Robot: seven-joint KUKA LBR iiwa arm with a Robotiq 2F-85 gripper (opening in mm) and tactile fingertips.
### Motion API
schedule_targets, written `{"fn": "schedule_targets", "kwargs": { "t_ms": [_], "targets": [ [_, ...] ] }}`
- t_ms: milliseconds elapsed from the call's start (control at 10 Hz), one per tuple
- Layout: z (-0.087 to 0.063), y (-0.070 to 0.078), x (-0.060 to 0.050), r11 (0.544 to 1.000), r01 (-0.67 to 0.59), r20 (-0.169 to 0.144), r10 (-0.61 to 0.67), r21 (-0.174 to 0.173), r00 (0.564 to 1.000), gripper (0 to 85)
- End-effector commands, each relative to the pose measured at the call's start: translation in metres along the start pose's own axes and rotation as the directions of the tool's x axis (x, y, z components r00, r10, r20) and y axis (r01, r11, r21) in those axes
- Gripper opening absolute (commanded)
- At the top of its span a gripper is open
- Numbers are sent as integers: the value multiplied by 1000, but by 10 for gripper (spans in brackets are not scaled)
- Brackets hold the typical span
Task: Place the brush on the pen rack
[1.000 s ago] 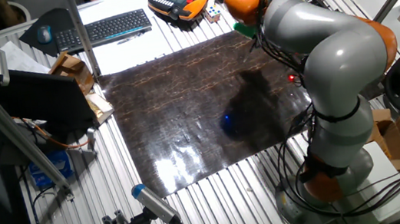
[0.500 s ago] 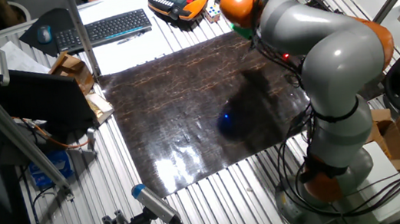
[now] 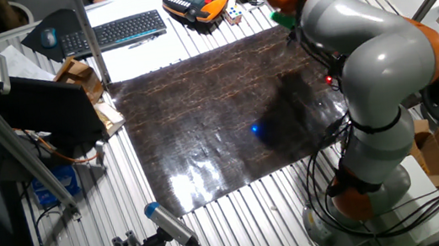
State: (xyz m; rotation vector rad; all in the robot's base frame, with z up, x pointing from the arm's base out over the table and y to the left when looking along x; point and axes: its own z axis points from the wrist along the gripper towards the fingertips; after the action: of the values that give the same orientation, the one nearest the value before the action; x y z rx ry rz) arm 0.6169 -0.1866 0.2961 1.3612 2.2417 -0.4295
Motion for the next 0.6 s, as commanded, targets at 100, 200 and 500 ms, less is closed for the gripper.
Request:
{"fn": "schedule_targets", "kwargs": {
  "t_ms": [100,200,500],
  "targets": [
    [5,-5,2,1000,4,8,-4,-17,1000,17],
    [7,-7,4,1000,6,6,-6,-23,1000,17],
    [10,-16,3,999,22,0,-22,-31,1000,17]
  ]
}}
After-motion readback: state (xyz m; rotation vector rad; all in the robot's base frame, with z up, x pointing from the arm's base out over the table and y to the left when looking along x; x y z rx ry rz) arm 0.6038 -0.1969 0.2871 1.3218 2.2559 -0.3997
